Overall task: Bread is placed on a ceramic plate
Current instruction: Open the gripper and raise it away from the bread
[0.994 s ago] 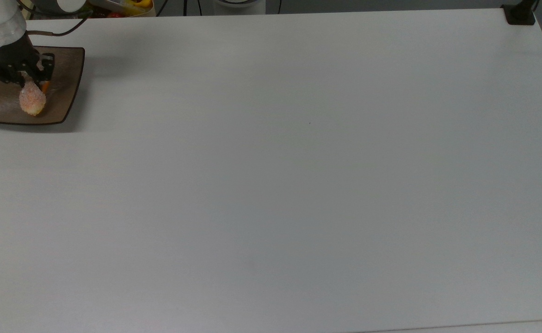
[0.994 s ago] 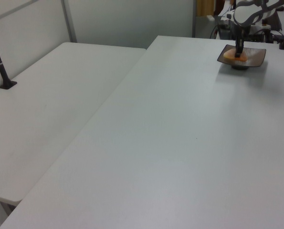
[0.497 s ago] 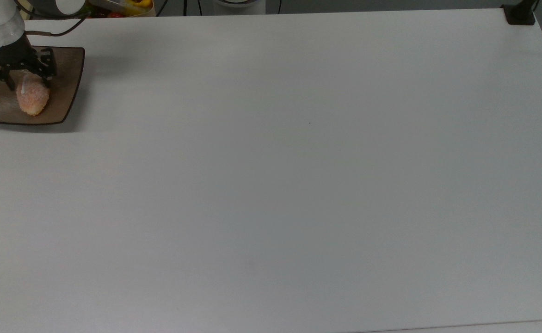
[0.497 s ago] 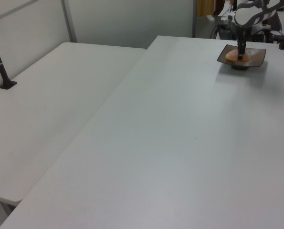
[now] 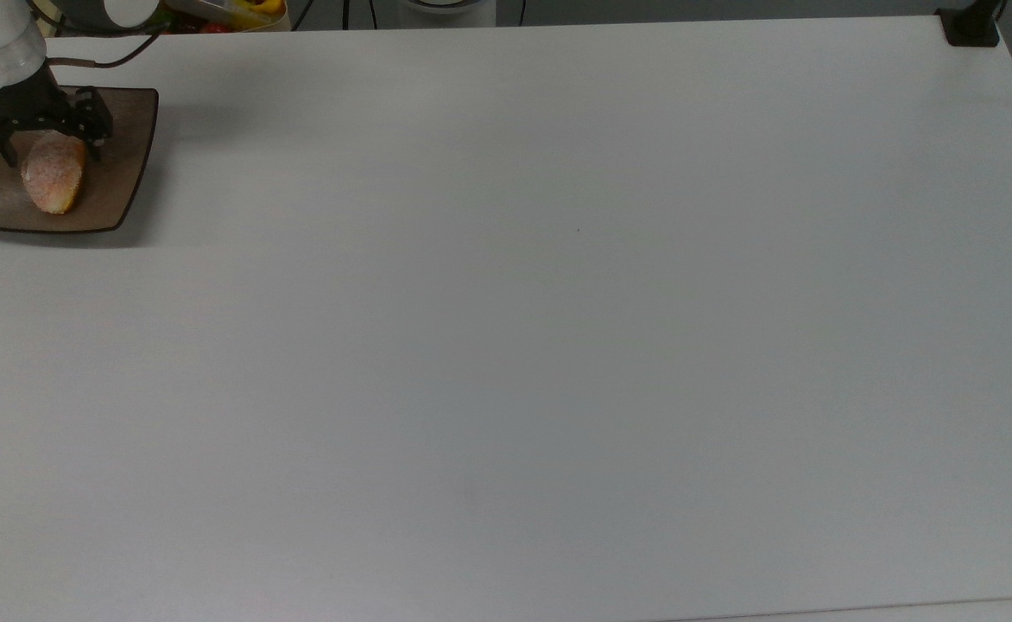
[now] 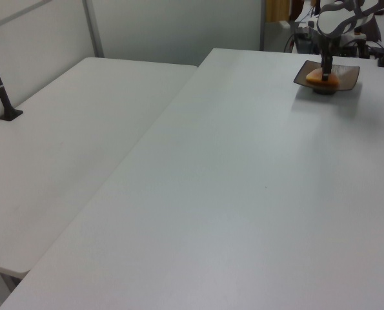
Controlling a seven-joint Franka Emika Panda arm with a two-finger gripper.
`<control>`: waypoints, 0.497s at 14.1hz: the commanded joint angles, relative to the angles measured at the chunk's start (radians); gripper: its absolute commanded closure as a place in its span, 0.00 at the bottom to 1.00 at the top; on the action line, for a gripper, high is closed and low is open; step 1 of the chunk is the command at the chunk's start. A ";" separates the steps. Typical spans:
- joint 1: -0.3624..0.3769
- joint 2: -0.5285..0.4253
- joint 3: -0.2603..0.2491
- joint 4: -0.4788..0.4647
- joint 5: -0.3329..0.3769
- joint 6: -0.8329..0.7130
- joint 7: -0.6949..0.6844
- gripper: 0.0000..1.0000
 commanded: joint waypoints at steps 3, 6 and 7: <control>0.015 -0.095 -0.006 0.013 0.003 -0.114 0.031 0.00; 0.053 -0.218 -0.006 0.019 0.014 -0.231 0.109 0.00; 0.081 -0.262 -0.006 0.046 0.014 -0.299 0.153 0.00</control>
